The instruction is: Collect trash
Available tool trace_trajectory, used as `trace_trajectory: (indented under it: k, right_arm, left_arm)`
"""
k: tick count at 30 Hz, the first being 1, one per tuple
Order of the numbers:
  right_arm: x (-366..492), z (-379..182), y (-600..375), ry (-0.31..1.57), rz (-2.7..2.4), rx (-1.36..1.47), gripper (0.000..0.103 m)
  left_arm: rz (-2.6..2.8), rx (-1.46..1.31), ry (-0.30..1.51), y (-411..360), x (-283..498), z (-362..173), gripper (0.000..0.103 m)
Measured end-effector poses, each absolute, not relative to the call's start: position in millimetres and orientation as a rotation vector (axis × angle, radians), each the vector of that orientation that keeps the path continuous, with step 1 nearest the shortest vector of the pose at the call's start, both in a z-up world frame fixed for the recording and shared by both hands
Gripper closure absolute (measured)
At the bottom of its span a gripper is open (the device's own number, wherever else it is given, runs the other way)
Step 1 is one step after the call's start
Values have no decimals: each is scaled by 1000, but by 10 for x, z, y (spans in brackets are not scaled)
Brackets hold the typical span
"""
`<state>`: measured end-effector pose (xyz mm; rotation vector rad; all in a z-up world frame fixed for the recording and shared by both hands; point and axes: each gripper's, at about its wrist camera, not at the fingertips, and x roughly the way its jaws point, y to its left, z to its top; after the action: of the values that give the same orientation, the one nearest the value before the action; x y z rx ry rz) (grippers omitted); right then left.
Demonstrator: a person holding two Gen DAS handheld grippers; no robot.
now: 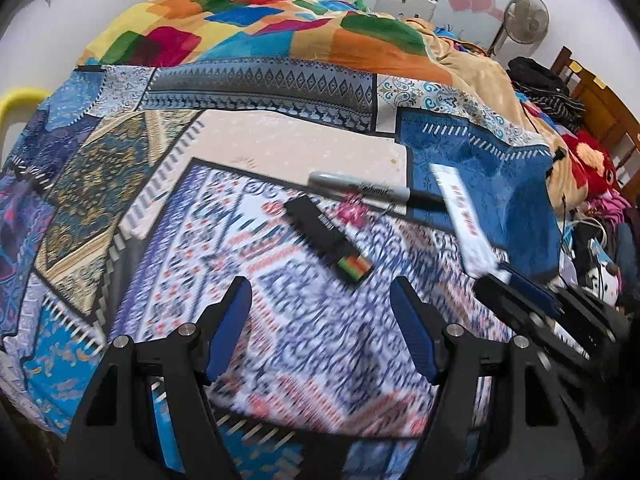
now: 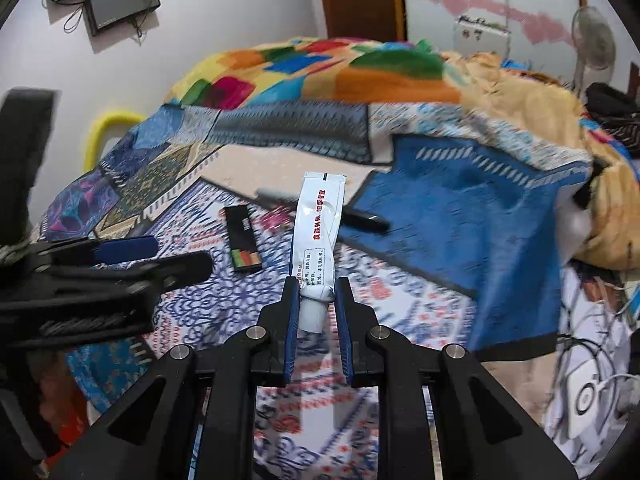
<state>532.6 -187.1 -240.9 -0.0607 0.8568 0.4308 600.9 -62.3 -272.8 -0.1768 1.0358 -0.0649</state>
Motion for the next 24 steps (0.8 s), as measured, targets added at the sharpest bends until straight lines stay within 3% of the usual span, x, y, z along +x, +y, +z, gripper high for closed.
trace_trajectory:
  k: [8, 15, 17, 24]
  right_arm:
    - [5354, -2386, -2054, 845, 382, -49, 87]
    - [5243, -2289, -2126, 825, 373, -51, 87]
    - [5215, -2238, -2126, 820, 371, -51, 87]
    - [5076, -2027, -2119, 803, 378, -24, 87]
  left_arm:
    - [32, -169, 1061, -791, 6275, -2970, 54]
    - [-41, -268, 1034, -750, 6251, -2928, 96]
    - [-82, -272, 1042, -734, 6170, -2851, 101]
    - [-105, -237, 1041, -702, 5789, -2593, 101]
